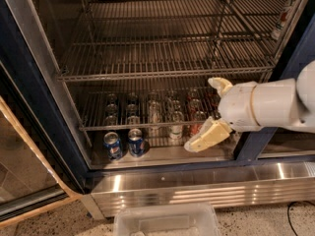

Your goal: Pick pepsi can from bottom shelf of fridge

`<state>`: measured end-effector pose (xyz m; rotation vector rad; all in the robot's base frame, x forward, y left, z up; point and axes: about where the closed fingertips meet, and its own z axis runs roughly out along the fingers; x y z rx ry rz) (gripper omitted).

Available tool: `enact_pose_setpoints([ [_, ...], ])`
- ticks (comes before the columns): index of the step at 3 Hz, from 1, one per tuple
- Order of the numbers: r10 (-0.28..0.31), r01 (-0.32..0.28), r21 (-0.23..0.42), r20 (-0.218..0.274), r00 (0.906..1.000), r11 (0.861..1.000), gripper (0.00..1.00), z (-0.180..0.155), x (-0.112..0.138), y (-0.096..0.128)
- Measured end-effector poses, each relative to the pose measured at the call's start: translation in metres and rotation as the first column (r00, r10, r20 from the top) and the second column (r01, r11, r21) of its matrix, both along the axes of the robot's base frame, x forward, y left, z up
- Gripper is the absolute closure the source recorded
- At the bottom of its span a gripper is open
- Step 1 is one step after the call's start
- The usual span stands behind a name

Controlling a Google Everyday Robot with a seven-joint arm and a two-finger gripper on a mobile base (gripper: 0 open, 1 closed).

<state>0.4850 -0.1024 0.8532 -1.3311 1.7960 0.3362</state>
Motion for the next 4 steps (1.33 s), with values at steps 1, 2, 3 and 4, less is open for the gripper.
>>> enact_pose_setpoints([
  [1,0.001,-0.002,0.018,0.021,0.9998,1.0,0.0,0.004,0.005,0.006],
  [2,0.012,-0.012,0.028,0.031,0.9995,1.0,0.0,-0.001,0.002,0.015],
  [3,-0.001,-0.003,0.128,0.035,0.9994,0.992,0.0,-0.039,-0.001,0.04],
  [4,-0.098,0.089,0.269,0.02,0.995,0.959,0.0,-0.089,-0.007,0.049],
])
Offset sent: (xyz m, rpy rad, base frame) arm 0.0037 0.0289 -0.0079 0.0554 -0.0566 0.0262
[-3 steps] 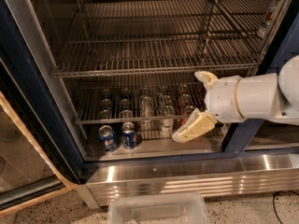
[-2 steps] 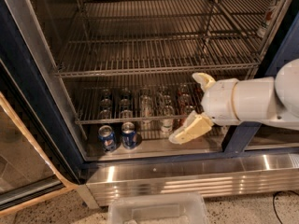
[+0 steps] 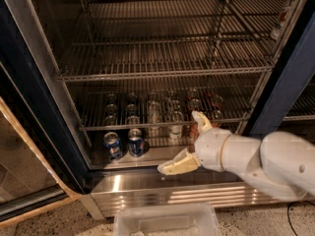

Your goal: Pick pepsi can from bottom shelf of fridge

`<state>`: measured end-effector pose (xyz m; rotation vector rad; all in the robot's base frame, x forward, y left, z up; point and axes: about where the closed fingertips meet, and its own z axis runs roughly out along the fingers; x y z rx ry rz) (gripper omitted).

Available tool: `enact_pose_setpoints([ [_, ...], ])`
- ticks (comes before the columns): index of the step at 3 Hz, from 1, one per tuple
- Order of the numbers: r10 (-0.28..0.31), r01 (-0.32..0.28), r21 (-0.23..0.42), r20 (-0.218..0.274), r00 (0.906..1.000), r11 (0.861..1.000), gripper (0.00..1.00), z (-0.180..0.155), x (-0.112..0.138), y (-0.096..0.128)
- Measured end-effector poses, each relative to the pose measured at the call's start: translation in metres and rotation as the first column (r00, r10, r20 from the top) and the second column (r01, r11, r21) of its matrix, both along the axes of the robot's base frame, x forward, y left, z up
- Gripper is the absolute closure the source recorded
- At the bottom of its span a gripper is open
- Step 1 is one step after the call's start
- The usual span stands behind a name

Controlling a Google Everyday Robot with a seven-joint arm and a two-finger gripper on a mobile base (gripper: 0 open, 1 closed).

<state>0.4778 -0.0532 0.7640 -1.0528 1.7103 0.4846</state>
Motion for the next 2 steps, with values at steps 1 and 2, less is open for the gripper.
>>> enact_pose_setpoints([
  [1,-0.04,0.039,0.038,0.038,0.9985,0.999,0.0,0.003,0.009,0.007],
  [2,-0.033,0.032,0.048,0.037,0.9987,0.998,0.0,-0.007,0.007,0.021],
])
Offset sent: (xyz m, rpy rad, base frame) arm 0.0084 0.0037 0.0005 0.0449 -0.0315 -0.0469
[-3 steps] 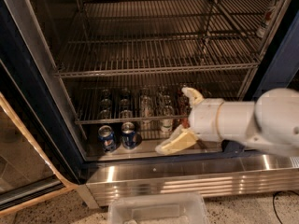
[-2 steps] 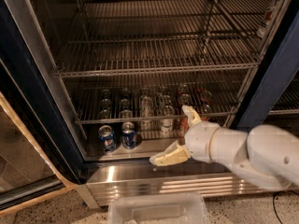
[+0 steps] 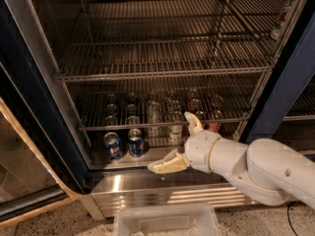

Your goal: Pick pepsi can from bottom shelf of fridge

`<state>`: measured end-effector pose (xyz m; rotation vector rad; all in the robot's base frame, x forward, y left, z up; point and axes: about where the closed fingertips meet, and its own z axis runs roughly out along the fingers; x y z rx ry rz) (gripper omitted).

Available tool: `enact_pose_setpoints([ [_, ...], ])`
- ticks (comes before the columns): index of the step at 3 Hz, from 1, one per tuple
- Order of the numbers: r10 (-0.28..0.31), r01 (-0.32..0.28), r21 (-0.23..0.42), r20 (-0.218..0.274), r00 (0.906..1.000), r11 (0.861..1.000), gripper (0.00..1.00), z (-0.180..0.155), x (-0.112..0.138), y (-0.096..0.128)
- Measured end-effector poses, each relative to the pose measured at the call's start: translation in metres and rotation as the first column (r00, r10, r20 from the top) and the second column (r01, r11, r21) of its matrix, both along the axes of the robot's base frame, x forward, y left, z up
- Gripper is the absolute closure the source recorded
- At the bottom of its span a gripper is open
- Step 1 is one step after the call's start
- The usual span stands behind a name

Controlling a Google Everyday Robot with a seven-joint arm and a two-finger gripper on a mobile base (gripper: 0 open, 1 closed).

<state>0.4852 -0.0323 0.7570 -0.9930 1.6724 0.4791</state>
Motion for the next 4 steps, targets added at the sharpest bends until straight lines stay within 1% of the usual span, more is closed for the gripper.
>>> enact_pose_setpoints([
  [1,-0.049,0.049,0.045,-0.009,0.9988,0.998,0.0,-0.034,-0.011,0.006],
  [2,-0.105,0.102,0.042,0.078,0.9914,0.994,0.0,-0.061,-0.025,0.01],
  [3,-0.075,0.064,0.053,0.234,0.9694,0.997,0.0,-0.044,-0.022,0.062],
  [4,-0.124,0.096,0.112,0.274,0.9538,0.989,0.0,-0.021,-0.012,0.068],
])
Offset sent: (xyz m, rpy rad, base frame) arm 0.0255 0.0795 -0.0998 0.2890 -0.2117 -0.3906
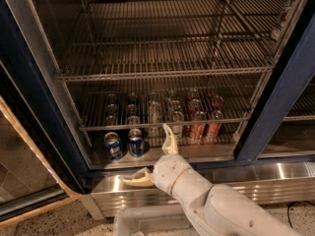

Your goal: Pick pepsi can from bottom shelf of fridge

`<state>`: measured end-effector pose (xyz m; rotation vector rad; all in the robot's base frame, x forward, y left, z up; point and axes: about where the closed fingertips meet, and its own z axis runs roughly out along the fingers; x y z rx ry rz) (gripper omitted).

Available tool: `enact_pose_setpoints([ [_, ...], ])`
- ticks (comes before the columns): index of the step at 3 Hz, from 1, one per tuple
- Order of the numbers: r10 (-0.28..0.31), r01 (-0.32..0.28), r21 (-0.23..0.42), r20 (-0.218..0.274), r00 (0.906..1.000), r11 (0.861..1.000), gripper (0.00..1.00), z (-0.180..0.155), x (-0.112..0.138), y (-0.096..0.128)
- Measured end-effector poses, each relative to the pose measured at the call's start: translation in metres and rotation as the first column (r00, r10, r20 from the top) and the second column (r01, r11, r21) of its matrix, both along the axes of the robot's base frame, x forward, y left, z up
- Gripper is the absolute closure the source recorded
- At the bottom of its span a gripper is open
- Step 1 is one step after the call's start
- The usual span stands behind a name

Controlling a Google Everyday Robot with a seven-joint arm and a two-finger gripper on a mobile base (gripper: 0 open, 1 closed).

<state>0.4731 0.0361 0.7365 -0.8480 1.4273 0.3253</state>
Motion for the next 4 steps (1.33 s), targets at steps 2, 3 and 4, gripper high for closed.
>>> enact_pose_setpoints([
  [2,-0.01,0.01,0.062,-0.001,0.9999,0.998,0.0,-0.008,0.011,0.005],
  [3,-0.035,0.055,0.201,-0.105,0.9939,0.978,0.0,-0.036,0.038,0.017],
  [4,-0.041,0.099,0.286,-0.204,0.9781,0.953,0.0,-0.061,0.057,0.033],
])
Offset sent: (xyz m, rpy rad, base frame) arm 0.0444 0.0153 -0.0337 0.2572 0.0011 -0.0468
